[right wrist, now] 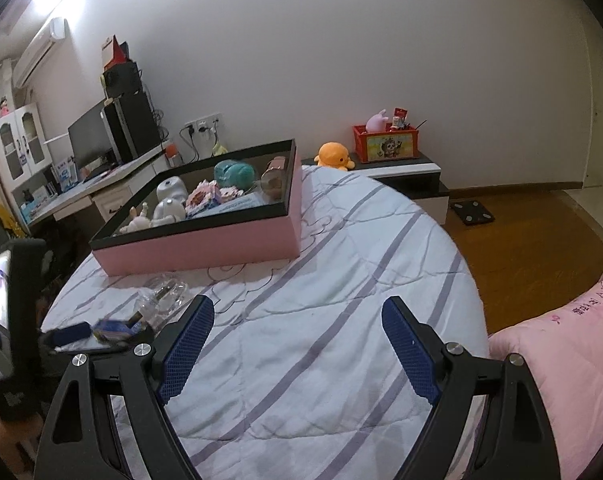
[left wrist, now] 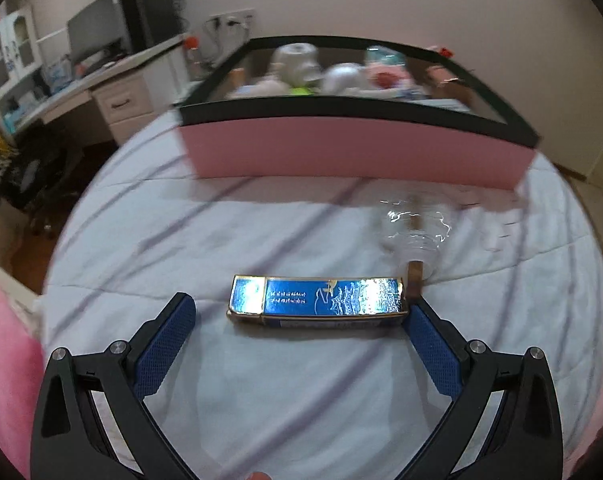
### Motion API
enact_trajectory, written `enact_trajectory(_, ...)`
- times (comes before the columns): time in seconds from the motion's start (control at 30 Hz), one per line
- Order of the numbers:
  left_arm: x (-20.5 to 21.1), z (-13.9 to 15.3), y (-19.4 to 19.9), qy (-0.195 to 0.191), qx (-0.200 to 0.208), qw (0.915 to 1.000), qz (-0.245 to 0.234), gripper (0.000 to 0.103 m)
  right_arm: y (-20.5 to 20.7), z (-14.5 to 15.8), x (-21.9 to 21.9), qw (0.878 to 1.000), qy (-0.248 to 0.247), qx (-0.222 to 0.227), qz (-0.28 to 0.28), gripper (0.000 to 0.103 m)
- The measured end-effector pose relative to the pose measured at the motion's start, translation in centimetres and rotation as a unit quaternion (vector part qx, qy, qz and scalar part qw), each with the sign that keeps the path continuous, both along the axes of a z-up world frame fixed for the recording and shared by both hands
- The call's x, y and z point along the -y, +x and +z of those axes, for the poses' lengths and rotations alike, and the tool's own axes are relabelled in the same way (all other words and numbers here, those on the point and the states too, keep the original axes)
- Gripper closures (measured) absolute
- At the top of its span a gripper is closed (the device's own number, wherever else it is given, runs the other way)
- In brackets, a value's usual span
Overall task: Organize rigid objects
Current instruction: 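Grasp the blue-and-gold box with the left tool while the right tool grasps the glass bottle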
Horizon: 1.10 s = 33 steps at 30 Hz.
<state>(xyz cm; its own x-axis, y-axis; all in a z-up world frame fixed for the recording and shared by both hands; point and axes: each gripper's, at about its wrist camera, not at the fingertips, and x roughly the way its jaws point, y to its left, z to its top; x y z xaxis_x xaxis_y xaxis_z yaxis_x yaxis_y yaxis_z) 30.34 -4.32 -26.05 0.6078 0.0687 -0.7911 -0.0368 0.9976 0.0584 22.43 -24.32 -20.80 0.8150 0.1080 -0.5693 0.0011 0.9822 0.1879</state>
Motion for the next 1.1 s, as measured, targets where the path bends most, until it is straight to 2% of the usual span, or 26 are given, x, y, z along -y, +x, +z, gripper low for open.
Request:
enact_trajectory(0.13, -3.4, 0.0, -1.2, 0.018, 0.007, 0.9993, 0.033, 0.0, 0.2, -0.1, -1.4, 1.0, -0.005, -0.007, 0.013, 0.016)
enact_trajectory(0.27, -6.3, -0.1, -2.2, 0.02, 0.003, 0.9981, 0.058, 0.0, 0.3, -0.2, -2.7, 1.0, -0.009, -0.012, 0.025, 0.016)
enact_trajectory(0.37, -7.8, 0.0, -3.0, -0.014, 0.004, 0.9983, 0.057, 0.0, 0.3, -0.2, -3.6, 0.999, -0.013, -0.016, 0.031, 0.016)
enact_trajectory(0.43, -8.5, -0.2, -2.8, -0.055, 0.0, 0.9968, 0.058, 0.0, 0.4, -0.3, -4.1, 0.999, -0.011, -0.018, 0.038, 0.016)
enact_trajectory(0.63, -7.7, 0.6, -1.4, -0.112, 0.018, 0.9916, 0.062, 0.0, 1.0, -0.5, -5.1, 0.999, -0.02, -0.027, 0.042, 0.016)
enact_trajectory(0.7, -7.4, 0.4, -0.4, -0.103, 0.022, 0.992, 0.07, 0.0, 1.2, -0.6, -5.3, 0.998, -0.023, -0.031, 0.044, 0.016)
enact_trajectory(0.77, -7.2, -0.3, 1.0, -0.073, 0.012, 0.9942, 0.077, 0.002, 1.4, -0.6, -5.5, 0.998, -0.026, -0.035, 0.042, 0.016)
enact_trajectory(0.8, -7.2, -0.5, 1.2, -0.058, 0.014, 0.9956, 0.073, 0.009, 1.5, -0.6, -5.6, 0.998, -0.027, -0.035, 0.043, 0.016)
enact_trajectory(0.87, -7.7, -0.3, 1.0, -0.05, 0.019, 0.9966, 0.063, 0.019, 1.7, -0.7, -5.8, 0.998, -0.031, -0.04, 0.045, 0.016)
enact_trajectory(0.9, -8.1, -0.2, 0.7, -0.053, 0.025, 0.9967, 0.057, 0.031, 1.8, -0.8, -5.9, 0.998, -0.033, -0.041, 0.045, 0.016)
enact_trajectory(0.93, -8.5, -0.1, 0.5, -0.055, 0.032, 0.997, 0.044, 0.037, 1.9, -0.8, -6.1, 0.998, -0.034, -0.042, 0.044, 0.016)
enact_trajectory(1.0, -9.1, -0.1, 0.1, -0.06, 0.035, 0.9975, 0.011, 0.057, 2.2, -1.0, -6.4, 0.997, -0.036, -0.049, 0.047, 0.016)
enact_trajectory(1.07, -9.5, 0.0, -0.5, -0.064, 0.043, 0.997, -0.012, 0.066, 2.6, -1.1, -7.0, 0.997, -0.041, -0.053, 0.05, 0.016)
enact_trajectory(1.1, -9.8, 0.0, -0.8, -0.067, 0.047, 0.9963, -0.027, 0.066, 2.7, -1.2, -7.3, 0.996, -0.042, -0.056, 0.053, 0.016)
